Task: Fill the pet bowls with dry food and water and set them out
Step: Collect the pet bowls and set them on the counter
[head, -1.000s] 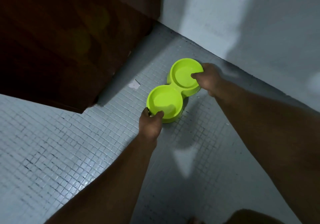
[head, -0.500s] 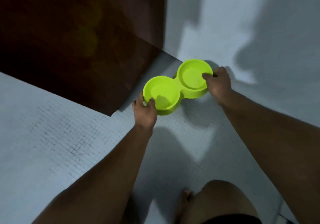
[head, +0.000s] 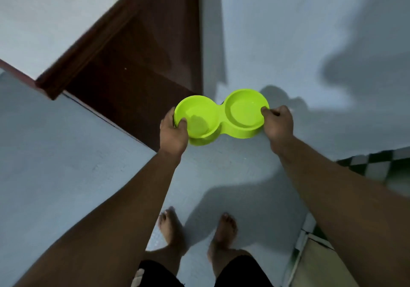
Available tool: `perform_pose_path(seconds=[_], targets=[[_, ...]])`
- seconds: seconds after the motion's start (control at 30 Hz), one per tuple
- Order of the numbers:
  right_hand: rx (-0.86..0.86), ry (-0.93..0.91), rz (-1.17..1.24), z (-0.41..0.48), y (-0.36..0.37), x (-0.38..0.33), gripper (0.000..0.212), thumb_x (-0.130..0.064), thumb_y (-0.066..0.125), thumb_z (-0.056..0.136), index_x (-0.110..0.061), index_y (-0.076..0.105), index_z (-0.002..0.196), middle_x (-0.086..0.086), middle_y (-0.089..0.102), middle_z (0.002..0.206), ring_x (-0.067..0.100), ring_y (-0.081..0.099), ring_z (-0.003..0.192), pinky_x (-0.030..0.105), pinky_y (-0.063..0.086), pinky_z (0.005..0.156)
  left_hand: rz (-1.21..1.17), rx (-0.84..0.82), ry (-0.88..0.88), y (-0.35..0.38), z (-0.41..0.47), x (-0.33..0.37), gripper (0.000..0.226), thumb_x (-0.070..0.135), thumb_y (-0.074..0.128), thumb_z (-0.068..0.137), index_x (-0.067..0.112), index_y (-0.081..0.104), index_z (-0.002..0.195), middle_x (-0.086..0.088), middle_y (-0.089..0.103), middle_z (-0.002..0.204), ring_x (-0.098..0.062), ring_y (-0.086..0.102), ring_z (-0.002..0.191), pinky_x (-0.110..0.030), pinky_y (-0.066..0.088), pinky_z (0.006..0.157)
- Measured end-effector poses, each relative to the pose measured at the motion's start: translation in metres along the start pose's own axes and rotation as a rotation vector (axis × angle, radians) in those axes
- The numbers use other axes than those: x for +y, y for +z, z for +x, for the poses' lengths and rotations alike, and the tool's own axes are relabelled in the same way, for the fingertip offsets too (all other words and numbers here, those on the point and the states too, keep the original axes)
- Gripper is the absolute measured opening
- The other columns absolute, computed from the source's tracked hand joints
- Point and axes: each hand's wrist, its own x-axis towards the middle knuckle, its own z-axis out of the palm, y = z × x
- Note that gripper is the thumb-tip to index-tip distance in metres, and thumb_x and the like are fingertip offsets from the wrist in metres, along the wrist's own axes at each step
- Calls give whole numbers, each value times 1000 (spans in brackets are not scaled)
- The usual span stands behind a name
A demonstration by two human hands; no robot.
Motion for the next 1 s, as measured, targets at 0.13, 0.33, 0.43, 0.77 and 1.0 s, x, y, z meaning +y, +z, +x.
perform_pose_path(seconds=[0.13,0.33,0.43,0.77,1.0], targets=[[35,50,91,-46,-48,-30,31,-31,72,80,-23,45,68,-1,54,72,20,54,75,46,54,80,-24,-27,74,-27,-37,54,61,37,53,88,14,55,145,-12,59,141,-28,55,129,-47,43,113],[144,53,160,-115,-93,-32,33,-38,73,72,-22,45,66,5,57,74,22,55,74,57,56,80,-86,-124,224,-57,-79,84,35,15,51,101,9,64,133,-3,67,123,-23,62,118,-44,48,109],[273,33,142,-166,-108,-39,33,-31,73,83,-21,46,67,7,59,77,21,56,76,48,55,84,-110,-220,235,-75,-98,86,35,16,51,102,9,63,134,-8,67,130,-24,62,122,-45,46,111],[569,55,267,-348,-156,-11,19,-23,69,89,-11,55,84,6,60,84,17,54,78,27,42,68,-81,-506,385,-129,-195,97,30,13,48,105,13,67,129,-6,69,123,-17,61,110,-33,50,100],[783,126,308,-465,-216,54,28,-28,71,85,-22,48,71,-1,56,76,20,55,79,35,47,75,-58,-739,400,-125,-289,65,28,21,49,102,41,70,103,6,70,116,-23,65,115,-60,52,101]])
